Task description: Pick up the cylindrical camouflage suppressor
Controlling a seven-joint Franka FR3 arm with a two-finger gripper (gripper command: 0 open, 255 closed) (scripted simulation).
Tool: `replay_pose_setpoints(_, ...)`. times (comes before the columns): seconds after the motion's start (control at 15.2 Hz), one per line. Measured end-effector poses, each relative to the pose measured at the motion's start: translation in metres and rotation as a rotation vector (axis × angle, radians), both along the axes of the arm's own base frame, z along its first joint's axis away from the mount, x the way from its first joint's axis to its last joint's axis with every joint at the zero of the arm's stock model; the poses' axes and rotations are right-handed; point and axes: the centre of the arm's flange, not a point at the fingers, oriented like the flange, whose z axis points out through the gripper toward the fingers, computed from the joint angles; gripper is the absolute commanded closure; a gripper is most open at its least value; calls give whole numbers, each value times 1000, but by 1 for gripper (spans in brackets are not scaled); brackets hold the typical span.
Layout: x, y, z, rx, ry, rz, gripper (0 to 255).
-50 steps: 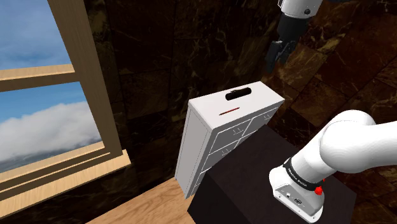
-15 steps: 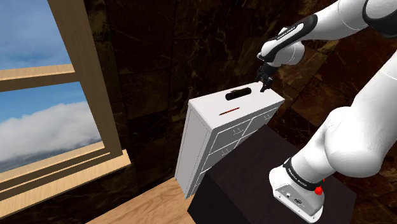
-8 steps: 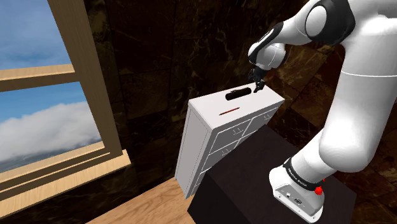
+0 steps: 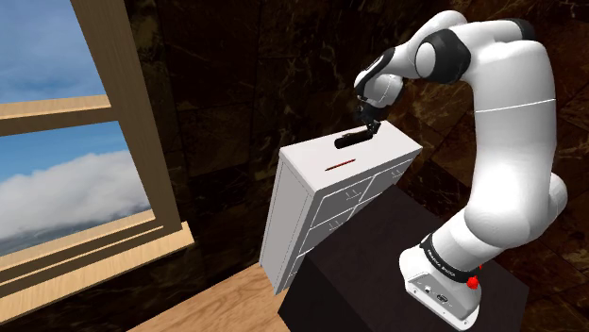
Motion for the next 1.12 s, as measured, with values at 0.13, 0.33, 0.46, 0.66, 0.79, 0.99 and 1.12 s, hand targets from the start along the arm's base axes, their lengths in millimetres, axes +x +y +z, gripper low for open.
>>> replay_pose_setpoints(0.13,5,-1,-11,1,0,7,0)
replay_pose_setpoints(0.33,5,-1,-27,2,0,10,0)
replay_pose_setpoints(0.46,5,-1,-36,2,0,10,0)
replay_pose_setpoints(0.66,4,-1,-39,2,0,10,255)
replay_pose_setpoints(0.79,4,-1,-39,2,-1,10,255)
replay_pose_setpoints(0.99,5,-1,-39,1,-2,10,255)
replay_pose_setpoints(1.12,5,-1,-39,1,-2,10,255)
